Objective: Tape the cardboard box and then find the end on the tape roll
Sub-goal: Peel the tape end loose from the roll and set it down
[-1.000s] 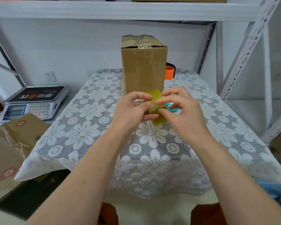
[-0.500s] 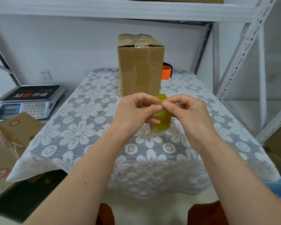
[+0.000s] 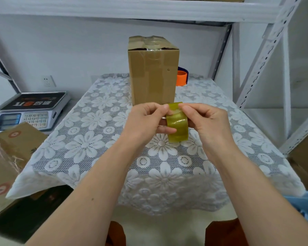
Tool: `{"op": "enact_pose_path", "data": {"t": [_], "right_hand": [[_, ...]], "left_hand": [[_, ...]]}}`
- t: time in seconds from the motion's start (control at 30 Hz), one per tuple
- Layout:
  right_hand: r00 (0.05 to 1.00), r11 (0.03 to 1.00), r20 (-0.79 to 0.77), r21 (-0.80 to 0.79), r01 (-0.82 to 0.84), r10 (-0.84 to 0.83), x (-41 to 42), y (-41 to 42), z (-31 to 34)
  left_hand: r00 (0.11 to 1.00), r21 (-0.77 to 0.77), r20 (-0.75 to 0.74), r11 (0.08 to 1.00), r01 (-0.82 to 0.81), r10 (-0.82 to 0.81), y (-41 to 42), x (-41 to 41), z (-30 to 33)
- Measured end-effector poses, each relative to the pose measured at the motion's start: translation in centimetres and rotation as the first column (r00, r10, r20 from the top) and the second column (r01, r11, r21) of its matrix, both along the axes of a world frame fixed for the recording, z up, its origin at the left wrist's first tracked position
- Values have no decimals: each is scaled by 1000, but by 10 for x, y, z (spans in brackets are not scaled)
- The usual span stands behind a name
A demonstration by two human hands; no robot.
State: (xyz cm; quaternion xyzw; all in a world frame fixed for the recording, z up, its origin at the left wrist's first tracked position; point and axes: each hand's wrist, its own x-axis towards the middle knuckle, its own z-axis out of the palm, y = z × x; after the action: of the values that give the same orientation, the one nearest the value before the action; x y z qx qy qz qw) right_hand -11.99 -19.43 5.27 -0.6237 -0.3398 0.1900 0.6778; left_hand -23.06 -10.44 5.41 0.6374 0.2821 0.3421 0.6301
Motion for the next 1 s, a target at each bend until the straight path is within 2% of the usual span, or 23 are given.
{"op": "enact_pose_path", "data": {"t": [0.1, 0.17, 0.33, 0.53, 0.67, 0.7, 0.83, 1.0], "right_hand": [[999, 1000, -36, 5, 21, -20, 2, 0, -1], [999, 1000, -48, 14, 18, -17, 3, 0, -2], [999, 1000, -41, 9, -26, 26, 2, 2, -5], [953, 996, -296, 84, -36, 59, 3, 3, -2], [832, 976, -545, 218, 26, 100, 6, -2, 3], [847, 976, -528, 212, 54, 68, 7, -3, 5], [971, 995, -232, 66, 77, -60, 2, -9, 5], [994, 995, -50, -10, 98, -99, 3, -23, 7]], "left_hand": [[996, -65, 78, 997, 50, -45, -2, -1, 2], [993, -42, 90, 996, 78, -74, -4, -2, 2], [998, 27, 57, 1000, -14, 12, -4, 2, -3], [998, -25, 55, 999, -35, 36, -3, 7, -3], [991, -118, 111, 991, -59, 73, -2, 6, -1], [991, -124, 115, 991, -55, 69, -3, 5, 0], [985, -189, 162, 981, -35, 66, -9, 0, 2], [946, -348, 313, 937, 34, 82, -11, -10, 4]]}}
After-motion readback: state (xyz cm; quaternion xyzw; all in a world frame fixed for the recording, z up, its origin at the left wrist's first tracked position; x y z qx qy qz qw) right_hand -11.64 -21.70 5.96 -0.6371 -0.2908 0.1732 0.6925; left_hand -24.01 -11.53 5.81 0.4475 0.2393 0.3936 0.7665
